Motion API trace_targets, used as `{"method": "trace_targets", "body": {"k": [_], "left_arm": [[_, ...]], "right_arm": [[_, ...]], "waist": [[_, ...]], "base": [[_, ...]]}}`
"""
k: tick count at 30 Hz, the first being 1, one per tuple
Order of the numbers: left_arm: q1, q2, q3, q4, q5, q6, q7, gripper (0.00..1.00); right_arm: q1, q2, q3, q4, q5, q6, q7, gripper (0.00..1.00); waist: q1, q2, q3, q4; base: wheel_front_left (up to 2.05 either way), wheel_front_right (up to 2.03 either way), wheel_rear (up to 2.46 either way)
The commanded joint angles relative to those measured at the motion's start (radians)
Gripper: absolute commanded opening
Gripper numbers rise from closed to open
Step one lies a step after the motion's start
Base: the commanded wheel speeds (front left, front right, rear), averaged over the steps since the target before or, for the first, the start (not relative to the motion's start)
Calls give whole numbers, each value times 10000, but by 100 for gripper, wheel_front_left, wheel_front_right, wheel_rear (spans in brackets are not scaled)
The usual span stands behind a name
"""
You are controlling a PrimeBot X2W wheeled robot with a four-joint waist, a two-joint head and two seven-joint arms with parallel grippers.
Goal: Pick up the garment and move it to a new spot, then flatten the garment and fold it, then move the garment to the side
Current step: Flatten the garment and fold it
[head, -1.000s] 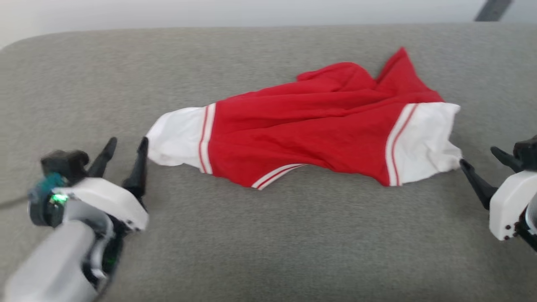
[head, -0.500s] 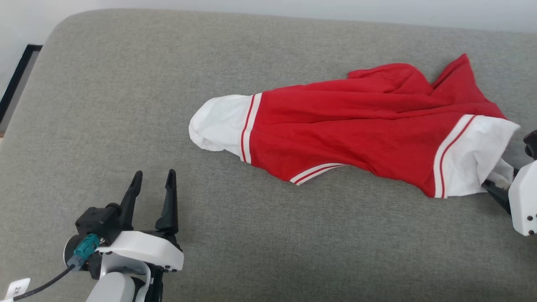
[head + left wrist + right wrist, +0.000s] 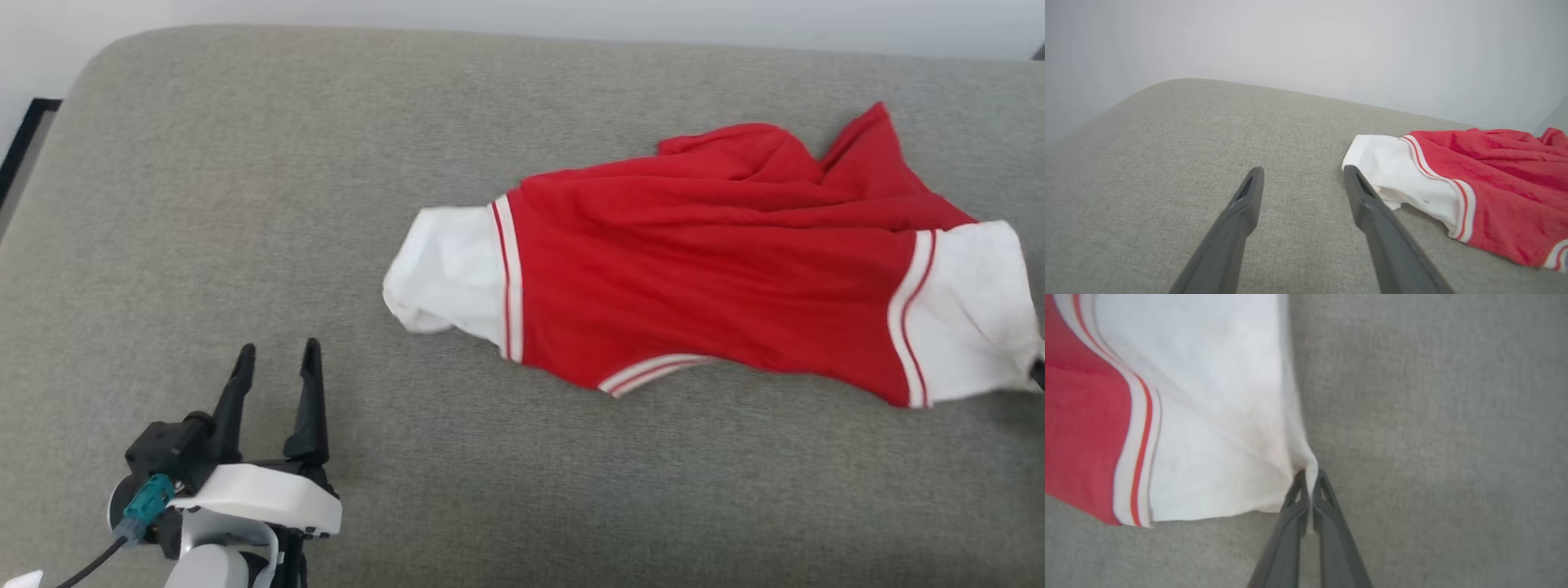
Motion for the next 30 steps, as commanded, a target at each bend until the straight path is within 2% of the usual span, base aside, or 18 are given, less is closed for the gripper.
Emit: {"method": "trace_targets", "body": {"k": [1,8,15,16,17,20,23,27,30], "left_arm": [[192,-49,144,-31,96,-80,-19,100],[211,-229,529,-137,559,-383,-20,100],[-134,135,333,-134,1123,-660,-20,100],[-214,295,227,-121,1212,-703,-20,100],[-441,659,-180,-81,1393,-809,16,100],[-998,1541,-1142,-231,1661,-930,430,100],[-1650,2734,-2869,-733,1102,-941,1139,100],[-2758,4587,-5234,-1444,-423,-924,2571,100],[-3691,5748,-6854,-1879,-1590,-925,3485,100]], "right_arm": [[278,-102,-144,-9,97,-7,-62,0],[1409,-270,-1253,-112,351,-7,-116,0],[1589,349,-1892,-54,-175,-5,-406,0],[1574,463,-1987,-59,-293,-5,-502,27],[1540,645,-2314,-11,-514,-5,-853,100],[1644,933,-2780,-92,-917,-5,-1413,100],[1762,1139,-3277,-454,-1227,-5,-1938,100],[1934,1554,-3953,-1197,-1658,-5,-2537,100],[2054,1952,-4175,-1799,-2004,-5,-2646,100]], "waist": [[0,0,-35,-125],[0,0,17,-493],[0,0,65,-679],[0,0,55,-710],[0,0,29,-749],[0,0,-10,-832],[0,0,-17,-1019],[0,0,38,-1437],[0,0,140,-1850]], "base": [[0,0,0],[0,0,0],[0,0,0],[0,0,0],[0,0,0],[0,0,0],[0,0,0],[0,0,0],[0,0,0]]}}
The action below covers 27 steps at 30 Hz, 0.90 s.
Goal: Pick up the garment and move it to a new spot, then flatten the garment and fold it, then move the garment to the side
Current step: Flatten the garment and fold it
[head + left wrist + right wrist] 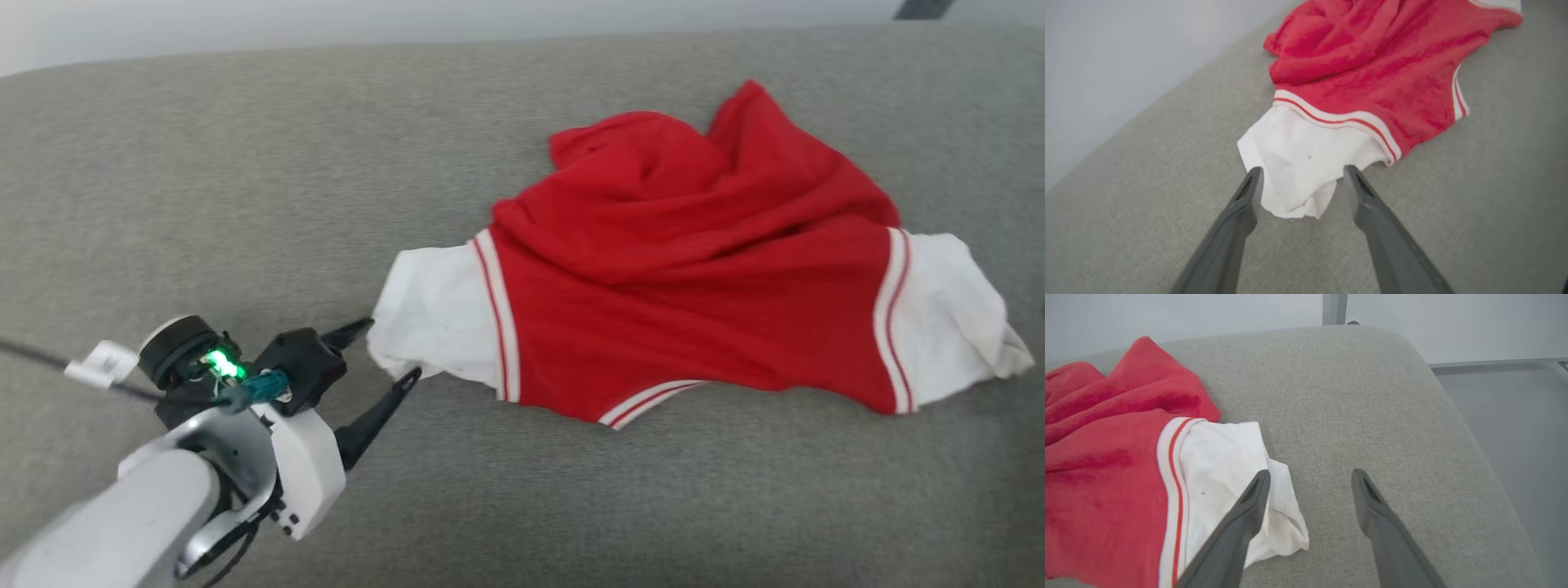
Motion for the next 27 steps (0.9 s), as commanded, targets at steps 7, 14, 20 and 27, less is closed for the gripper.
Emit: {"method": "trace_targets", "body": {"k": [7,14,20,27], "left_arm": [[-2176,1572,-2926,-127,-2074,17,1247,100],[-3108,1959,-4195,958,-3158,16,1381,100],[-3408,1808,-4797,1875,-3455,26,1066,12],[-3628,1557,-5057,2082,-3594,23,798,0]], "right_arm": [[313,928,-33,-1132,-474,-3,156,100],[432,1354,-123,-1401,-616,-3,134,100],[476,1414,136,-1487,-611,-3,376,100],[179,857,1144,-1719,-376,-3,1396,100]], "waist": [[0,0,491,-1194],[0,0,812,-1762],[0,0,925,-1919],[0,0,1018,-1817]], "base": [[0,0,0],[0,0,0],[0,0,0],[0,0,0]]}}
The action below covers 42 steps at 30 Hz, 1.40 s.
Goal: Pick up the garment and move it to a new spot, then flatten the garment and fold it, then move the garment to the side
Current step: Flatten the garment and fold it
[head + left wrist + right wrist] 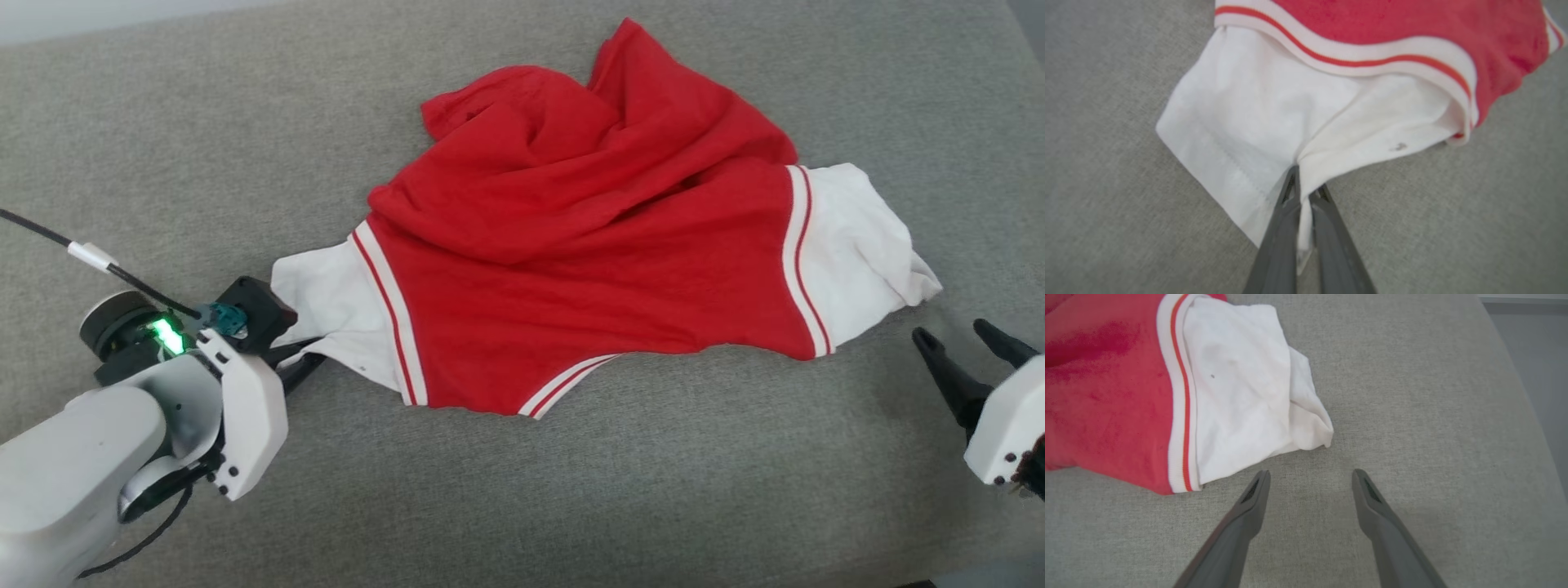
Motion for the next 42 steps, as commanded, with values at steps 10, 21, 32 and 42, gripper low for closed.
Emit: {"method": "trace_targets", "body": {"k": [10,21,32,42], "left_arm": [[-311,-736,-279,24,136,32,-90,0],[-344,-1308,-298,439,-27,32,-509,0],[-236,-1030,279,267,-1954,32,-2833,0],[-651,-620,1688,-1090,-3851,32,-3953,0]], "right_arm": [[-1751,-1015,1401,777,473,-3,1706,100],[-2651,-1084,2811,2911,1065,-8,2386,0],[-2298,-1931,1981,1394,3060,-5,1034,0],[-2773,-1674,454,106,4697,-2,583,0]], "waist": [[0,0,471,592],[0,0,620,1035],[0,0,-78,1168],[0,0,-200,1504]], "base": [[0,0,0],[0,0,0],[0,0,0],[0,0,0]]}}
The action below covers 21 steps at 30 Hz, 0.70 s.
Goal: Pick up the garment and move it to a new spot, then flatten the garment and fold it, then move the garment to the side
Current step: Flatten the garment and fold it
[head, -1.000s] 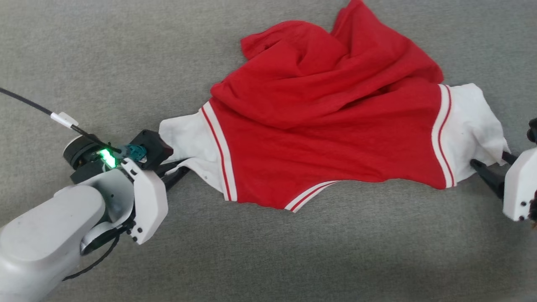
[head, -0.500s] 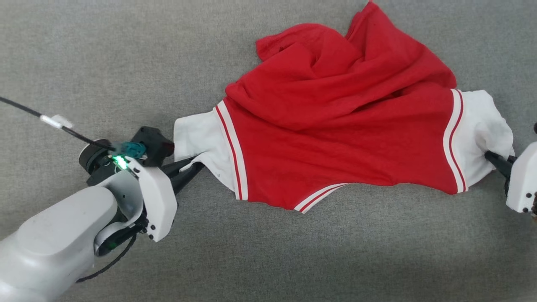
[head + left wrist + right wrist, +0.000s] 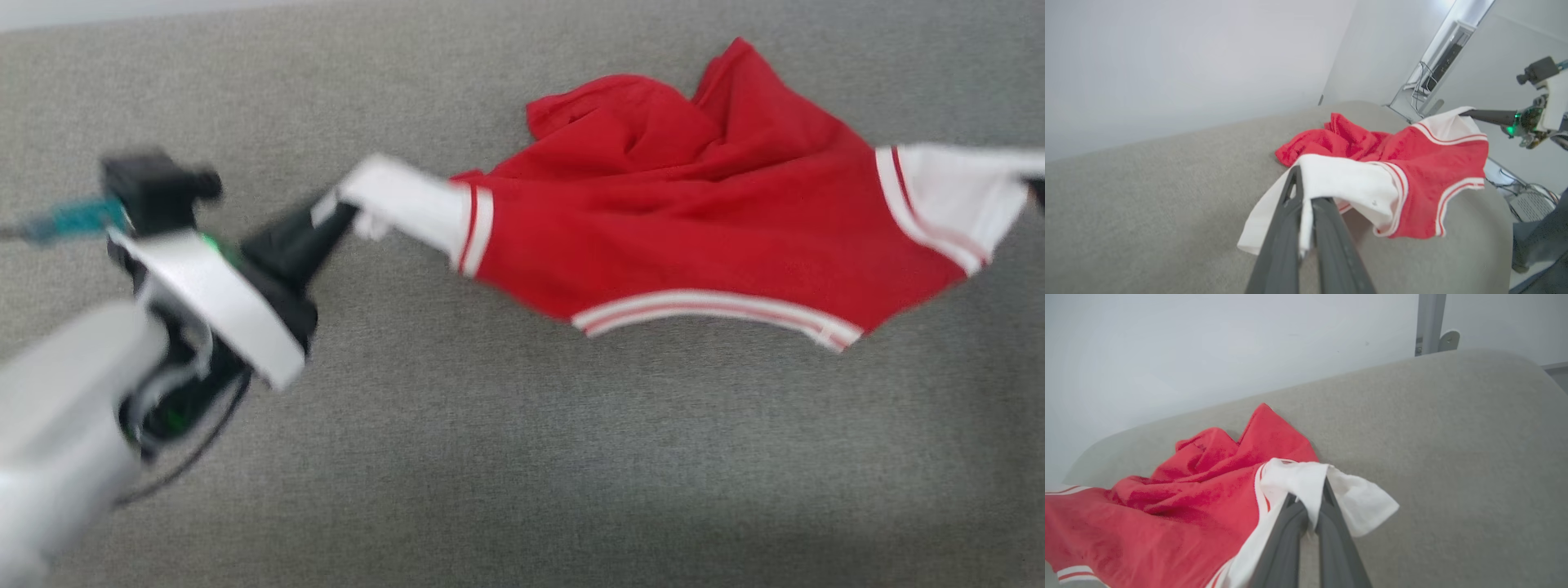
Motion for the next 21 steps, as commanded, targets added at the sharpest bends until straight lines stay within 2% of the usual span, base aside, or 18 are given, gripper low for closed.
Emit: {"method": "trace_targets", "body": {"k": [1,6,9,10,12,17,21], "left_arm": [[-315,-97,240,7,-190,32,-80,0],[-1579,-837,973,1291,-1147,32,93,0],[-2685,-1424,1482,2596,-1511,32,211,0],[-3528,-1815,1756,3574,-1455,68,154,0],[-4361,-2252,2037,4397,-1438,45,69,0],[-6370,-3021,2809,6058,-1354,33,-151,0],[-7319,-3525,3567,6752,-1446,13,-250,0]], "right_arm": [[-454,163,-45,-38,76,0,6,0],[-2812,1105,-300,1048,87,0,-171,0],[-4565,1683,-222,2150,-470,0,-308,0],[-5804,2022,-236,2850,-854,0,-488,0],[-6990,2383,-305,3575,-1155,0,-689,0],[-9571,2850,-500,5111,-2007,0,-1805,0],[-10720,3051,-601,5947,-2380,0,-2813,0]], "waist": [[0,-1,85,78],[0,-1,509,189],[0,-1,802,232],[0,-1,999,273],[0,-1,1199,281],[0,-1,1430,346],[0,-1,1315,359]], "base": [[0,0,0],[0,0,0],[0,0,0],[0,0,0],[0,0,0],[0,0,0],[0,0,0]]}}
